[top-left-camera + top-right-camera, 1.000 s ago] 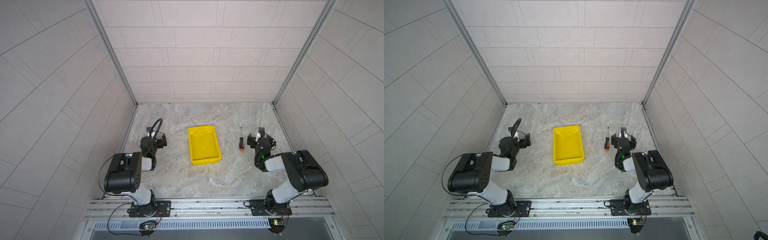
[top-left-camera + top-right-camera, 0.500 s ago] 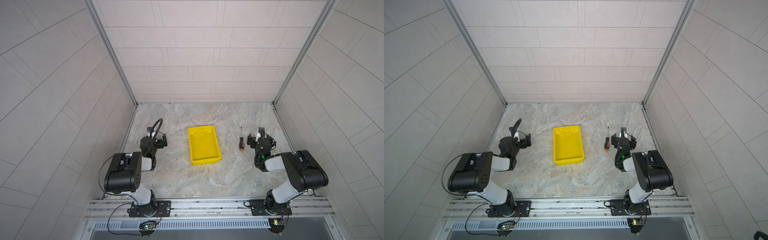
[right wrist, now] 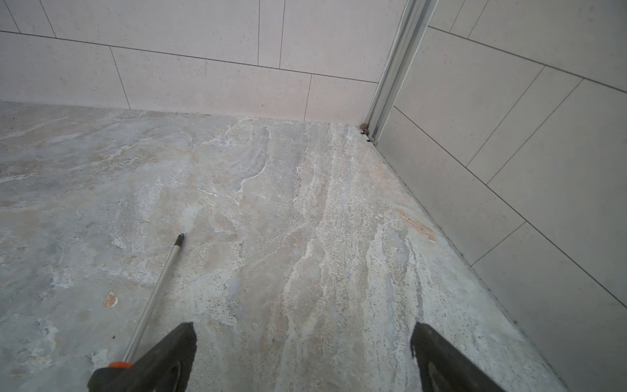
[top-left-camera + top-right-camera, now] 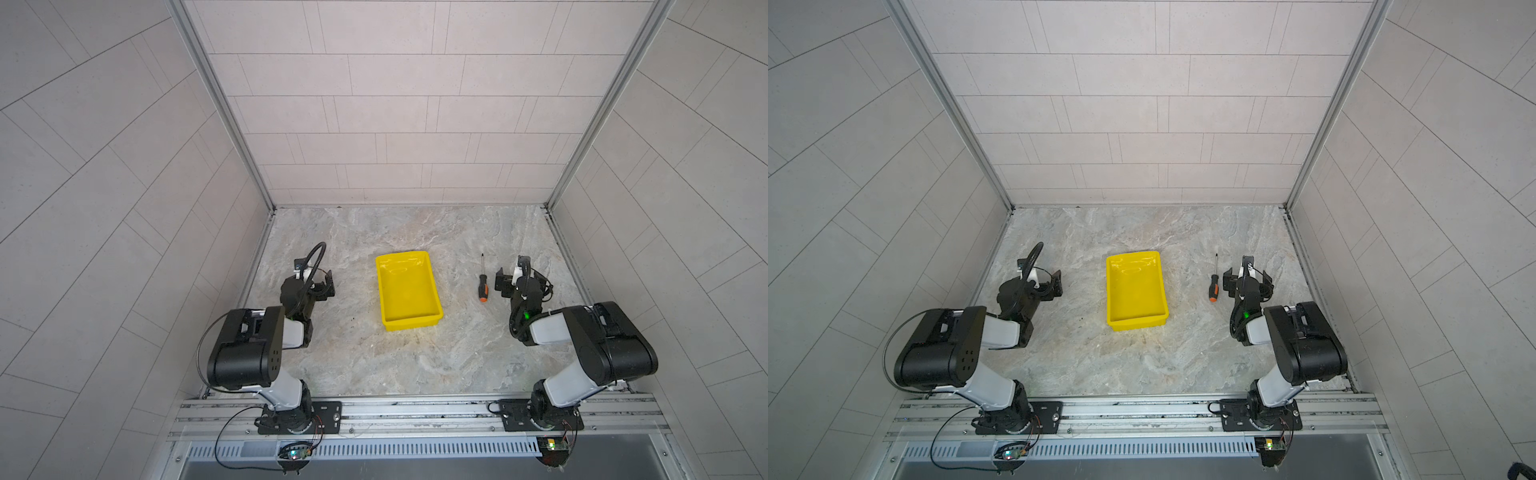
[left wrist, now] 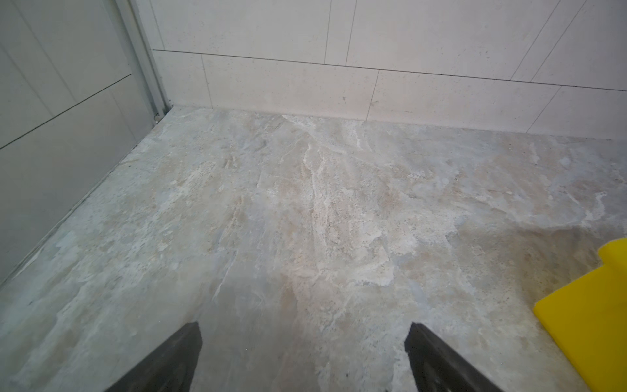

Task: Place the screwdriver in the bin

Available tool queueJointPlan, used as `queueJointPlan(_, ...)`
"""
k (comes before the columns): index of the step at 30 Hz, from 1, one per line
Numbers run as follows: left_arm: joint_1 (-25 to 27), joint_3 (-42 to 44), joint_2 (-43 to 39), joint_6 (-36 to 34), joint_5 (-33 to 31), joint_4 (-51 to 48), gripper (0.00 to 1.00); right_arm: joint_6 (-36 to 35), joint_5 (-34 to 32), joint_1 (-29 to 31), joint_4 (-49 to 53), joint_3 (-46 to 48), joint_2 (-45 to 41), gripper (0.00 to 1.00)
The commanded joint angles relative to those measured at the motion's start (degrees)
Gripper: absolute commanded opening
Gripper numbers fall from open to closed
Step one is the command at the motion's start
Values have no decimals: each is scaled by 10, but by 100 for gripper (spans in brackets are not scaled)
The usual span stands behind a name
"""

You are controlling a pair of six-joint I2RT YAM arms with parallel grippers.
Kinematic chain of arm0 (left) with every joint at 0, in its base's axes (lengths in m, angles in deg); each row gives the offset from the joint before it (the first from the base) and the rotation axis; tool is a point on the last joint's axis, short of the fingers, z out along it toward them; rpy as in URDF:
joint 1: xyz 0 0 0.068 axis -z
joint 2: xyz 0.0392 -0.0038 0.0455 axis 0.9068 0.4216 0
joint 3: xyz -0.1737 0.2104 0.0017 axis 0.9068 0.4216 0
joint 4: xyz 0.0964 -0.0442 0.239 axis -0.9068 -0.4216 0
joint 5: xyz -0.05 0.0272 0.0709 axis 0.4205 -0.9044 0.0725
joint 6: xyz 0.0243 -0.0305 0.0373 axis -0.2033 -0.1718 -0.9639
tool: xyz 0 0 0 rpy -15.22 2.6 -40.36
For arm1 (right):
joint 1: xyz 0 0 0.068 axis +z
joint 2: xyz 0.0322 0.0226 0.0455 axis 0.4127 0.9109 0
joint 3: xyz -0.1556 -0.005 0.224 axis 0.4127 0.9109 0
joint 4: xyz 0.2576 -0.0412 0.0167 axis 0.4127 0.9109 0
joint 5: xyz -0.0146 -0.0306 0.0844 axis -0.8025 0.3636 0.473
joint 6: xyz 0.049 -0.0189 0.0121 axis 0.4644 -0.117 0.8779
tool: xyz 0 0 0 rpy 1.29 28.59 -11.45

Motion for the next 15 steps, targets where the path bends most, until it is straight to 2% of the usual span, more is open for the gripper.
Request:
queueJointPlan(1,2,12,-72,8,-28,5,100,-8,-50,16,-5,21,-61,99)
queueJointPlan(4,17,-1,-153,0,-34,-98,100,10,-93,36,113,1,-133,99)
queueJointPlan(6,36,-13,-219,36,-71,-189,100,11,-119,60,236,-31,-194,99)
queueJointPlan(9,73,-67,-322,73,-75,-363,100,32,-119,83,416,-97,-278,99)
queueJointPlan(12,102,-72,-413,143,-70,-480,100,185,-113,83,648,-179,-336,99)
queueJointPlan(14,108,-67,-482,191,-55,-565,100,335,-110,82,846,-220,-363,99)
queueJointPlan(15,110,-65,-510,201,-55,-601,100,385,-119,81,871,-204,-374,99)
